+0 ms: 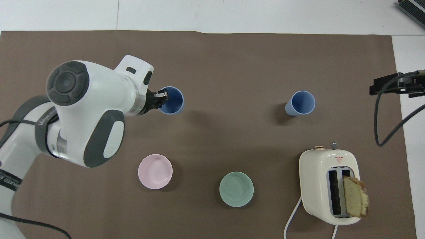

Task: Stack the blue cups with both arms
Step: 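Carry the blue cup with the left gripper toward the table center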

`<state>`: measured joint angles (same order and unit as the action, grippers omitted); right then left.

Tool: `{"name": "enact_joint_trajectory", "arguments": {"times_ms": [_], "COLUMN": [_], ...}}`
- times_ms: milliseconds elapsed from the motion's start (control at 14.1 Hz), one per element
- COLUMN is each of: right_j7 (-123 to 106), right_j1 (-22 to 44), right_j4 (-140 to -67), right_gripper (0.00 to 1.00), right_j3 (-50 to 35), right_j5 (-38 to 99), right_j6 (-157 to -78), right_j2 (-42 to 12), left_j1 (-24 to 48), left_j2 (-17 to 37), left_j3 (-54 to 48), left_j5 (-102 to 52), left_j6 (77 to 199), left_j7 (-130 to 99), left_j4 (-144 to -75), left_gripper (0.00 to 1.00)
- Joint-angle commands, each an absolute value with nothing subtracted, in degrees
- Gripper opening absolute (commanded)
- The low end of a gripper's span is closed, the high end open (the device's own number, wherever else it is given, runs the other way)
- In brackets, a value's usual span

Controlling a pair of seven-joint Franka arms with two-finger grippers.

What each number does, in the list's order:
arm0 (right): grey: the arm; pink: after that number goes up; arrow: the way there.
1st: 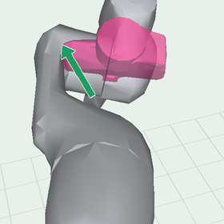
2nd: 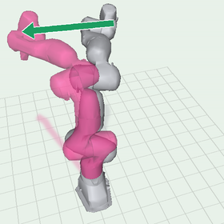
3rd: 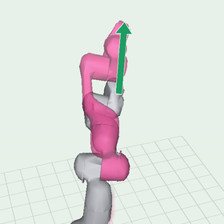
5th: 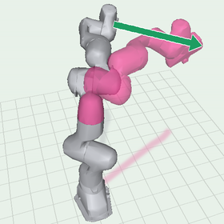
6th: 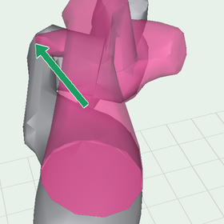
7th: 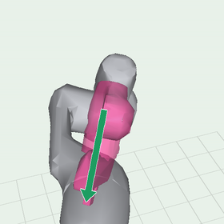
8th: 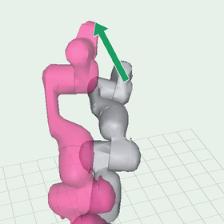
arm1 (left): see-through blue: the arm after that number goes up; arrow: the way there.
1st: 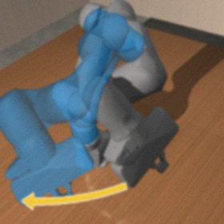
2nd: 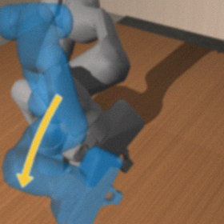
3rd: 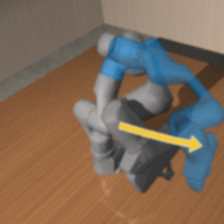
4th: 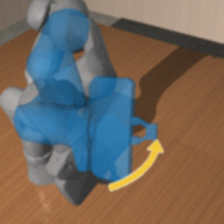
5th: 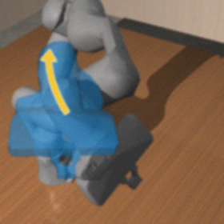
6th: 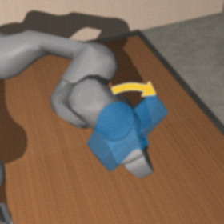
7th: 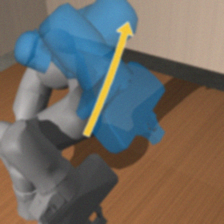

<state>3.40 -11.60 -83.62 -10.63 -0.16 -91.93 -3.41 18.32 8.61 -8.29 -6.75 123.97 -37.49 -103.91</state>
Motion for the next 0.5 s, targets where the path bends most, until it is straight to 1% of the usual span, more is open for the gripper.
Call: {"name": "enact_joint_trajectory", "arguments": {"times_ms": [0,425], "right_j7": [1.76,2.20], "right_j1": [-12.48,-12.39], "right_j4": [-85.69,-85.78], "right_gripper": [1.00,1.00], "right_j3": [-10.90,-10.90], "right_j5": [1.14,1.14], "right_j6": [-92.55,-93.34], "right_j2": [-1.85,-1.85], "left_j1": [21.88,24.69], "left_j2": [11.68,15.81], "left_j3": [-7.21,-7.12], "left_j5": [-7.38,-6.86], "left_j6": [128.84,131.66], "left_j7": [-39.99,-39.73], "left_j4": [-103.97,-104.15], "left_gripper": [0.00,0.00]}}
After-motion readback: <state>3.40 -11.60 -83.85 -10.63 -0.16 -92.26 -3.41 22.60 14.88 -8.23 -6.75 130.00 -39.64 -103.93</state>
